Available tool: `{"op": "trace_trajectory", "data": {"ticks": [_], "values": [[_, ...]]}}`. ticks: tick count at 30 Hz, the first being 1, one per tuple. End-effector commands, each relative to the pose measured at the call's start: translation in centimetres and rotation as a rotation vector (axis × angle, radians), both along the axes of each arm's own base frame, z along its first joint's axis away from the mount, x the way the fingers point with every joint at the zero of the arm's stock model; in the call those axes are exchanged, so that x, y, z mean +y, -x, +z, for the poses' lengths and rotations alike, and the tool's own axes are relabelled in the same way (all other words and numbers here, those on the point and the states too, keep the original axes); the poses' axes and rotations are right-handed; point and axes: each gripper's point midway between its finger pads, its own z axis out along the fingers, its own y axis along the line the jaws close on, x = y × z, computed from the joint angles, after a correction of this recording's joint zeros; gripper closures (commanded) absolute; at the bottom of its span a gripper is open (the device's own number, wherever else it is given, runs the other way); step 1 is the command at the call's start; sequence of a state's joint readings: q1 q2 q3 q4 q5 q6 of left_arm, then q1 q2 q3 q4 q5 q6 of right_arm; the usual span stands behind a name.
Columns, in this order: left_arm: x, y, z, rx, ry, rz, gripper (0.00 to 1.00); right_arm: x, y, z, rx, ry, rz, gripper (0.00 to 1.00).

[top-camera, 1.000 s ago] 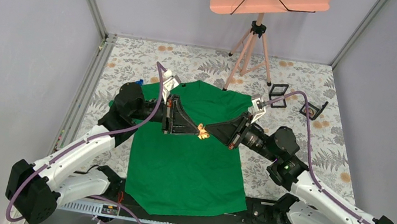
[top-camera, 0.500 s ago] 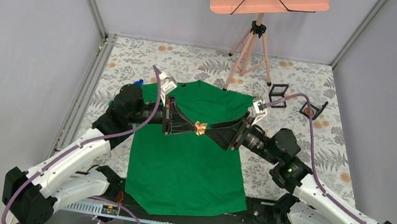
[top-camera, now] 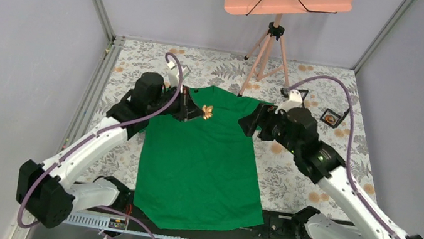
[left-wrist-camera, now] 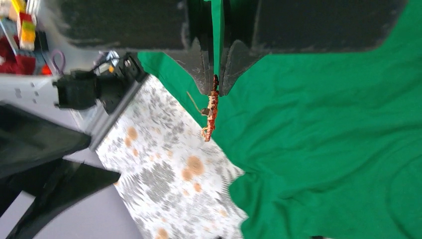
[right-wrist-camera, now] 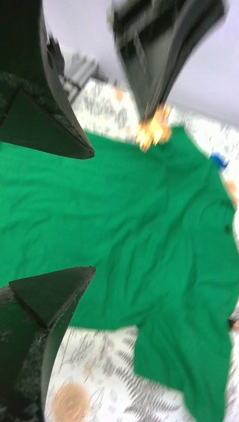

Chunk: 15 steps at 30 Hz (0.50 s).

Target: Pin the brooch onto the clothing

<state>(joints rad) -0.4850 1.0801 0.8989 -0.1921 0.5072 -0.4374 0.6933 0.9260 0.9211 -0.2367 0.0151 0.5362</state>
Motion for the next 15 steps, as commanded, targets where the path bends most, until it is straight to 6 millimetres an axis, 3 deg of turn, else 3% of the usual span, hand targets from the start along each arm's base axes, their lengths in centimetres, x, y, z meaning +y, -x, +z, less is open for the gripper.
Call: {"op": "trace_trajectory", "data": {"ticks": [1,6,9,15], "values": [[1.7,-4.9,4.1,-0.059,0.024,0.181,1.0,-1.2,-2.0,-5.2,0.131,0.178,-0.014,0.16],[2.4,-8.3,4.3,-0.038,0.001,0.259,1.0,-0.5,-5.2,-9.9,0.214,0.348,-0.03,0.2],[2.5,-8.7,4.4,-0.032,-0.009,0.256,1.0,0.3,-6.6,-12.5,0.27,0.415,-0.009,0.24],[3.4,-8.4,3.6,-0.062,-0.018,0.273,1.0,3.0,-5.8,-17.6,0.405,0.398,0.073,0.32]]}}
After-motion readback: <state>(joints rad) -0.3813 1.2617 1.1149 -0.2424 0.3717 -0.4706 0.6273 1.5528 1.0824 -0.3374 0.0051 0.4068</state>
